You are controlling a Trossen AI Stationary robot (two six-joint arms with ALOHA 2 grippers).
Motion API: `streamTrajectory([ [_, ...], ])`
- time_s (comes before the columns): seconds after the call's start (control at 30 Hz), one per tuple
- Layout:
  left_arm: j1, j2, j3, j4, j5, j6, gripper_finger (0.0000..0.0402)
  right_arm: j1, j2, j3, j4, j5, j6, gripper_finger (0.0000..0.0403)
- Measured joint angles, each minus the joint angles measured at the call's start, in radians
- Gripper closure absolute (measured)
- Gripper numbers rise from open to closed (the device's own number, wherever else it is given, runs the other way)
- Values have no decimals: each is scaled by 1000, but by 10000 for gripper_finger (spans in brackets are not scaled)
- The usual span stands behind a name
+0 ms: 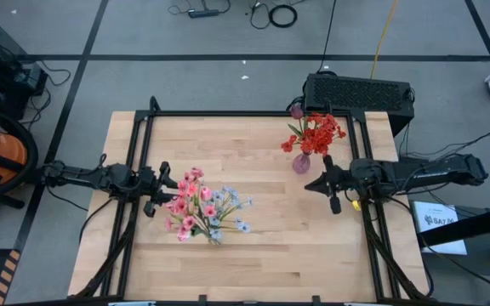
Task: Sort flowers into vase by color
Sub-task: Return to Home Position
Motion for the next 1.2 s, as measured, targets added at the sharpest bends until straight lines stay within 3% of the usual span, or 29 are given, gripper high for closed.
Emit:
streamTrajectory([
  [0.4, 0, 0, 0, 0, 0, 0, 254, -5, -199, -226, 305, 25, 27, 403],
  [0.8, 0, 0, 0, 0, 0, 0, 254, -5, -355, -267, 257, 103, 1, 403],
  [1.2, 0, 0, 0, 0, 0, 59, 254, -5, -358, -267, 180, 105, 0, 403],
])
